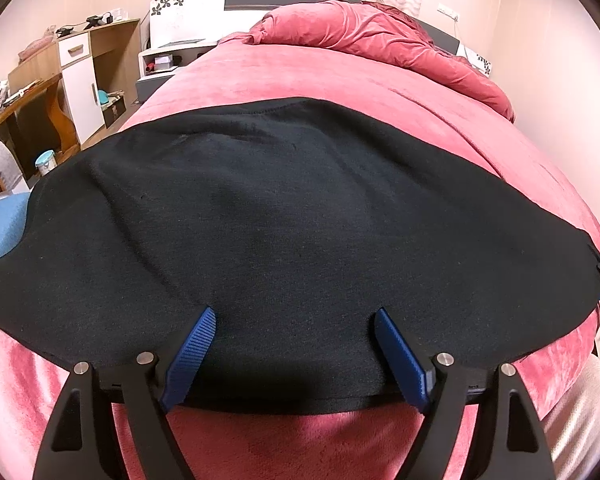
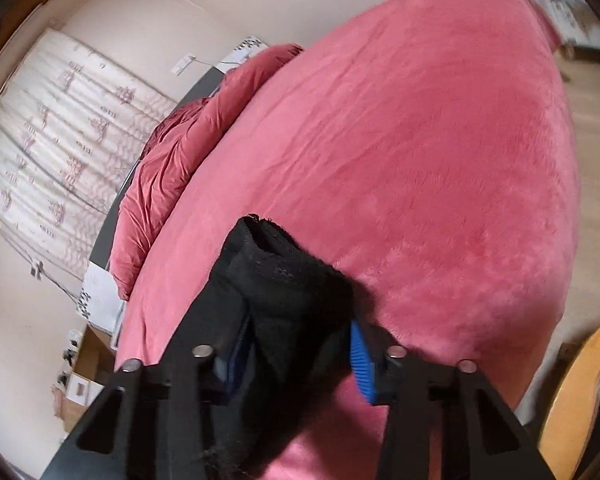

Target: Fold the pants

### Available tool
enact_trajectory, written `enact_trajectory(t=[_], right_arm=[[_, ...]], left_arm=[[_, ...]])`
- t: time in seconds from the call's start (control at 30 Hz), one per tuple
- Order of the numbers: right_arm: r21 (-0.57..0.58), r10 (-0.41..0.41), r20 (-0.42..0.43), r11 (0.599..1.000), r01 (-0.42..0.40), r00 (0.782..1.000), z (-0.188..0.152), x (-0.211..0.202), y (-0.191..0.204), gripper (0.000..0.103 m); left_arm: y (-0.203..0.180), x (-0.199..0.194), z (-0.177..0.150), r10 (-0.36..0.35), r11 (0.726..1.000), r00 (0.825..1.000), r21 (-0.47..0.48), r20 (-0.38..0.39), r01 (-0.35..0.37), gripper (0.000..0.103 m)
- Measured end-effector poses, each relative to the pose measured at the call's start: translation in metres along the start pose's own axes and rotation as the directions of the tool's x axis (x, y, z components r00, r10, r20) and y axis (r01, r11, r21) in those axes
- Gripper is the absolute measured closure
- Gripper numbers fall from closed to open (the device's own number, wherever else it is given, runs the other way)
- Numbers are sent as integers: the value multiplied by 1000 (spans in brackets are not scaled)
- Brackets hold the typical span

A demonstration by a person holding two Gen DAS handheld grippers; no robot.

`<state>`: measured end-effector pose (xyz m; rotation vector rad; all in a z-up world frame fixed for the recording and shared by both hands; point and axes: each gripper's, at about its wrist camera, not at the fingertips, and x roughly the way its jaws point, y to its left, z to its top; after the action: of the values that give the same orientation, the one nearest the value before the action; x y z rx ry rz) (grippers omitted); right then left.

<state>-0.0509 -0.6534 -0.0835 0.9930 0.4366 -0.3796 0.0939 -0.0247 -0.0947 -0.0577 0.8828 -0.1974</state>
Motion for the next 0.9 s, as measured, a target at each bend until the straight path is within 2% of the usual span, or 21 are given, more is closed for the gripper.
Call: enact_trajectory(t=[0.03,0.13,0.23,0.33,0.57,0.77,0.9], right_arm=[[21,11,-5,1000,-11,1000,-2,0,0,69],[79,22,-15,997,-20,1000,-4,-1,1,74],[138,34,-16,990,-32,999,-6,-10,5,76],[139,43,-3,989,-42,999,-8,-22,19,77],[6,10,22,1000,-10,1000,-13,-47,88,77],[-133,-32,37,990,37,999,-33,-63,156,77],[-259,-17,60,965,32,998,-57,-77,208,78]], left_arm=[[0,-1,1,2,1000,1000,3,-4,-2,19],[1,-3,4,-12,1000,1000,-2,-18,12,19],[10,-9,6,-45,998,999,-40,0,45,19],[19,-15,5,-17,998,999,-54,28,19,20],[34,-18,-1,40,998,998,-43,48,-38,20],[46,-22,-8,17,998,997,-62,69,-12,20],[51,-23,-9,-5,997,997,-73,77,10,20]])
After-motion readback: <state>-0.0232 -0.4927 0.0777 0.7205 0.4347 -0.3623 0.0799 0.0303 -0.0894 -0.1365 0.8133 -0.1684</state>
